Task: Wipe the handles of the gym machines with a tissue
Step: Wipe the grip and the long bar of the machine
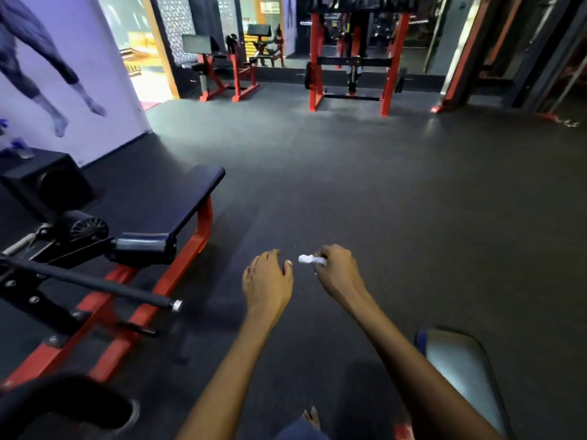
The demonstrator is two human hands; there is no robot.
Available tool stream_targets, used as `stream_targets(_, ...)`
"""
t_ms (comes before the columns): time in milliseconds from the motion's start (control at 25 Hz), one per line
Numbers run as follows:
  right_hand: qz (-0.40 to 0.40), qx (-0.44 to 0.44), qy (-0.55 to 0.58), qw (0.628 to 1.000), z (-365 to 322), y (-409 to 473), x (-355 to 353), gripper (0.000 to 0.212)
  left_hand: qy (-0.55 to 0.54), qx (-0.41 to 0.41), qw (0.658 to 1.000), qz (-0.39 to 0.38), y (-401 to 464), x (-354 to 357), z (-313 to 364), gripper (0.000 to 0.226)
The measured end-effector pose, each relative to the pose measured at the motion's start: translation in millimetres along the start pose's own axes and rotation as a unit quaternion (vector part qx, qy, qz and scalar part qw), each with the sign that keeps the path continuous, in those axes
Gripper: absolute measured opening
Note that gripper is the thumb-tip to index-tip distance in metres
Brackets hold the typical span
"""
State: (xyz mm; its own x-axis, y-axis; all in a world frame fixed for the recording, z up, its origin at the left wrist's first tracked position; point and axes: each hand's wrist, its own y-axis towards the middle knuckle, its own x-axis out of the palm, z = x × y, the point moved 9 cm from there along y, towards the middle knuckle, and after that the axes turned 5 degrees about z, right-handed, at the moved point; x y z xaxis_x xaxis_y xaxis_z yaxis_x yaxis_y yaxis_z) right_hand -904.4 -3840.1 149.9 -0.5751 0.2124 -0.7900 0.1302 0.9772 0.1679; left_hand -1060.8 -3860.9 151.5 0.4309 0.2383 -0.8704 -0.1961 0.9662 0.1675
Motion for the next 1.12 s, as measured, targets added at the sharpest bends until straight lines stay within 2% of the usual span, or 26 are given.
stream_targets(280,-0.085,-0.086,0.002,0.993,-53,170,56,0.014,0.024,-0.059,0.997,0.033,158,14,-17,0.045)
stream_targets(480,-0.201,-0.150,0.028,0.968,-91,247,150,0.016,0.050,-0.153,0.984,0.069,218,25,-73,0.044)
stream_targets(600,-0.245,-0.220,0.028,0.944,-133,285,199,0.017,0.064,-0.228,0.966,0.106,246,25,-114,0.044)
stream_targets(760,-0.346,-0.307,0.031,0.886,-189,318,273,0.017,0.084,-0.347,0.920,0.164,273,21,-163,0.043)
stream_targets(920,-0.438,-0.375,0.042,0.816,-236,308,325,0.018,0.090,-0.444,0.867,0.206,266,28,-204,0.044)
stream_targets(1120,-0.546,-0.456,0.070,0.699,-288,249,404,0.018,0.097,-0.573,0.786,0.210,224,59,-265,0.051)
